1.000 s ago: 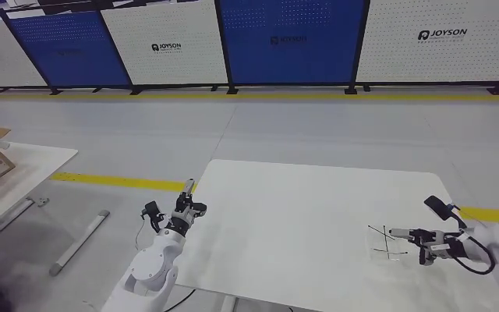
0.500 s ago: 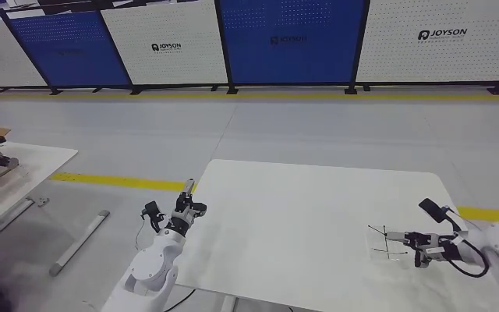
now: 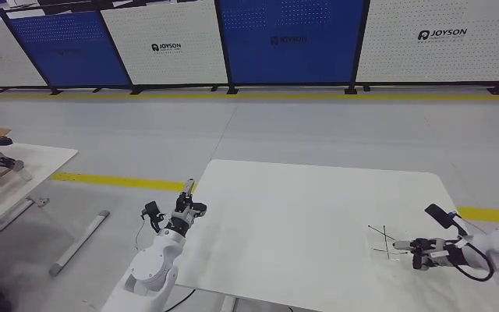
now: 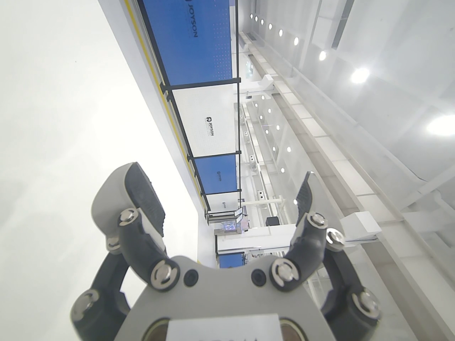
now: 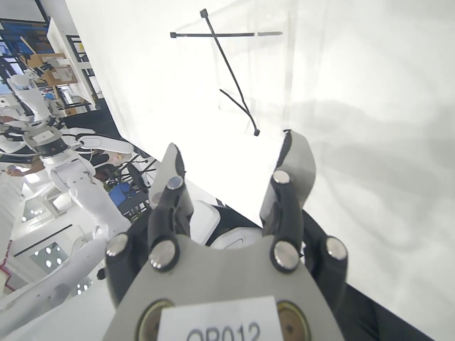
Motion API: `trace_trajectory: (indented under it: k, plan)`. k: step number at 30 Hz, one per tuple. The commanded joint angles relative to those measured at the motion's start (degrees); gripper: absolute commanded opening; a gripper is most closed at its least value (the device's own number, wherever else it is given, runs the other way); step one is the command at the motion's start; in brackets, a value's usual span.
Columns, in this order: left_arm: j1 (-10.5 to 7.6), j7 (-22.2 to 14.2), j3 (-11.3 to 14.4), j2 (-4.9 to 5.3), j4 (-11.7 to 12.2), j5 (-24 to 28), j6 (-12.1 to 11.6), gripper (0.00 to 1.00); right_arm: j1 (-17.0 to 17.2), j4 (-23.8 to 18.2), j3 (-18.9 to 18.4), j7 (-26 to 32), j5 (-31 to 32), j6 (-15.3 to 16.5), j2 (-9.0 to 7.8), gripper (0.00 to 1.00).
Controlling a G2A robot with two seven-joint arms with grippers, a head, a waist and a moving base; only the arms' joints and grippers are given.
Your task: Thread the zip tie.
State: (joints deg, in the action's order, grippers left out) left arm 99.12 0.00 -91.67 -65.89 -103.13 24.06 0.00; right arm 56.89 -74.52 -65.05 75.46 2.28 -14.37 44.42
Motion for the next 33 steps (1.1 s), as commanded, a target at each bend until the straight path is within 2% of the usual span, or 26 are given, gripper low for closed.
trace_trajectory:
  k: [1,2,9,13,18,19,23,24,26,31,33]
  plan:
    - [0.00,0.0,0.0,0.00,0.0,0.0,0.0,1.00,-0.8,1.0,0.5,0.1,-0.2,-0.1,0.21,0.42]
    - [0.00,0.0,0.0,0.00,0.0,0.0,0.0,1.00,-1.3,1.8,0.8,0.2,-0.2,-0.3,0.33,0.39]
    - [0.00,0.0,0.0,0.00,0.0,0.0,0.0,1.00,-3.8,4.9,2.8,0.8,1.0,-1.7,0.97,0.40]
    - [0.00,0.0,0.0,0.00,0.0,0.0,0.0,1.00,-5.0,6.1,3.9,1.0,1.4,-1.8,1.34,0.31]
    - [0.00,0.0,0.0,0.00,0.0,0.0,0.0,1.00,-6.0,7.1,4.8,1.0,1.7,-2.0,1.68,0.30]
    - [0.00,0.0,0.0,0.00,0.0,0.0,0.0,1.00,-6.2,7.4,4.9,1.0,1.7,-1.9,1.73,0.20]
    - [0.00,0.0,0.0,0.00,0.0,0.0,0.0,1.00,-6.6,7.9,5.3,1.2,2.2,-2.1,1.86,0.21]
    - [0.00,0.0,0.0,0.00,0.0,0.0,0.0,1.00,-6.7,8.0,5.4,1.3,2.2,-2.1,1.89,0.19]
    - [0.00,0.0,0.0,0.00,0.0,0.0,0.0,1.00,-6.9,8.3,5.6,1.4,2.5,-2.2,1.95,0.09]
    - [0.00,0.0,0.0,0.00,0.0,0.0,0.0,1.00,-7.4,8.9,6.2,1.5,2.7,-2.2,2.18,0.19]
    - [0.00,0.0,0.0,0.00,0.0,0.0,0.0,1.00,-7.6,9.2,6.4,1.6,2.8,-2.2,2.25,0.19]
